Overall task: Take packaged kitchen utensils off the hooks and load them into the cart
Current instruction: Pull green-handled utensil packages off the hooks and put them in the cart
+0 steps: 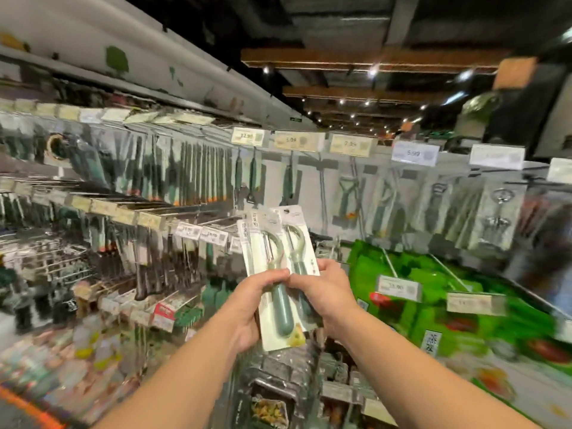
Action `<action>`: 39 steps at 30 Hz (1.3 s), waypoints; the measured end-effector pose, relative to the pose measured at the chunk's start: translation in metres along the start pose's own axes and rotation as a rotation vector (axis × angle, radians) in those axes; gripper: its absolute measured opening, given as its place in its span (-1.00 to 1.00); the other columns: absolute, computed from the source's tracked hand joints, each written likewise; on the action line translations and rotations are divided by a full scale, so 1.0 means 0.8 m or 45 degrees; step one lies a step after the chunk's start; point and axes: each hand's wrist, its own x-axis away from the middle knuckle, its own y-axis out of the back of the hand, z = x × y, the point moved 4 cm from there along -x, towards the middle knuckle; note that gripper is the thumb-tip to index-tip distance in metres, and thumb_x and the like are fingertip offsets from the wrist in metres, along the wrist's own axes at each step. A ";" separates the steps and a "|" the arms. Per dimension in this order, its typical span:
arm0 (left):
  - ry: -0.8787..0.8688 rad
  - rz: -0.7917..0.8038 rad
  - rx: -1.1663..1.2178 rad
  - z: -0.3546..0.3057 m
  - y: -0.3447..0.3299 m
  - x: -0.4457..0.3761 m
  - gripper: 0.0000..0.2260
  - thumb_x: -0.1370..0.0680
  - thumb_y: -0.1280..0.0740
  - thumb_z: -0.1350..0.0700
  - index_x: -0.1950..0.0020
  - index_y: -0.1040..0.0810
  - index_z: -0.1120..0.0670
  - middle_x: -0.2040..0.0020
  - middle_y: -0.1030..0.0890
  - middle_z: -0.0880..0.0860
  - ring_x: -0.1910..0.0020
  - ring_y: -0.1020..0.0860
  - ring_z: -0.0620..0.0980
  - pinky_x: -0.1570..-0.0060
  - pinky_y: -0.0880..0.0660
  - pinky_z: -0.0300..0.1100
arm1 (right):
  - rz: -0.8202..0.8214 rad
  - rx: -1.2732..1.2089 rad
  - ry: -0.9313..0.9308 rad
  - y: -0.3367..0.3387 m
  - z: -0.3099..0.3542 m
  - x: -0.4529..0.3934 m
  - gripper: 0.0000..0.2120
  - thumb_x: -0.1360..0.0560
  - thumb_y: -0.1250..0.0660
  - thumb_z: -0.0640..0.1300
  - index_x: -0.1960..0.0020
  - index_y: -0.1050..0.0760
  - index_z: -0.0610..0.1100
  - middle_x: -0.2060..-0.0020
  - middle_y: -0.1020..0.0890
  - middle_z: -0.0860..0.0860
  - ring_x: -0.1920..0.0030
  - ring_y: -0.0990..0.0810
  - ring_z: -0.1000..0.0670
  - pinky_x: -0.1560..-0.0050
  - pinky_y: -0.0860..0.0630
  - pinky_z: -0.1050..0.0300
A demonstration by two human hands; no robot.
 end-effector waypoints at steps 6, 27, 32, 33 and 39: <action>-0.037 0.077 0.012 0.015 -0.061 -0.022 -0.17 -0.02 -0.75 0.06 -0.25 -0.67 0.27 -0.11 -0.70 0.38 -0.06 -0.71 0.37 -0.19 -0.60 0.35 | -0.108 0.006 -0.020 0.078 0.015 0.011 -0.58 -0.33 -0.60 -0.22 -0.09 -0.49 -0.14 0.15 -0.72 -0.15 0.34 -0.67 -0.04 0.47 -0.49 0.16; 0.009 0.209 0.104 0.020 -0.074 -0.031 -0.33 -0.27 -0.56 0.14 -0.37 -0.56 0.26 -0.11 -0.71 0.36 -0.09 -0.69 0.34 -0.24 -0.55 0.36 | -0.682 0.493 0.014 0.175 0.010 0.032 -0.45 -0.48 -0.33 0.06 -0.40 -0.29 -0.07 -0.09 -0.58 -0.02 0.02 -0.63 -0.06 0.07 -0.62 0.00; 0.019 0.241 0.105 0.015 -0.066 -0.045 -0.29 -0.22 -0.62 0.18 -0.36 -0.57 0.26 -0.11 -0.70 0.38 -0.05 -0.69 0.35 -0.19 -0.57 0.37 | -0.722 0.542 0.136 0.187 0.017 0.019 -0.43 -0.48 -0.43 -0.15 -0.42 -0.28 -0.04 -0.06 -0.54 0.05 0.02 -0.56 0.05 0.18 -0.50 0.24; 0.009 0.250 0.096 0.012 -0.067 -0.048 -0.32 -0.24 -0.60 0.19 -0.36 -0.57 0.27 -0.10 -0.70 0.38 -0.03 -0.69 0.35 -0.19 -0.56 0.38 | -0.724 0.540 0.164 0.189 0.021 0.014 -0.41 -0.48 -0.43 -0.16 -0.44 -0.27 -0.03 -0.08 -0.55 0.06 0.00 -0.56 0.04 0.12 -0.52 0.21; -0.057 0.188 0.087 0.000 -0.075 -0.072 -0.36 -0.26 -0.61 0.23 -0.32 -0.58 0.28 0.00 -0.71 0.33 0.05 -0.70 0.31 -0.09 -0.62 0.31 | -0.712 0.426 0.239 0.197 0.031 -0.033 -0.38 -0.49 -0.41 -0.18 -0.47 -0.25 -0.01 -0.11 -0.61 0.00 0.00 -0.64 -0.02 -0.02 -0.66 -0.06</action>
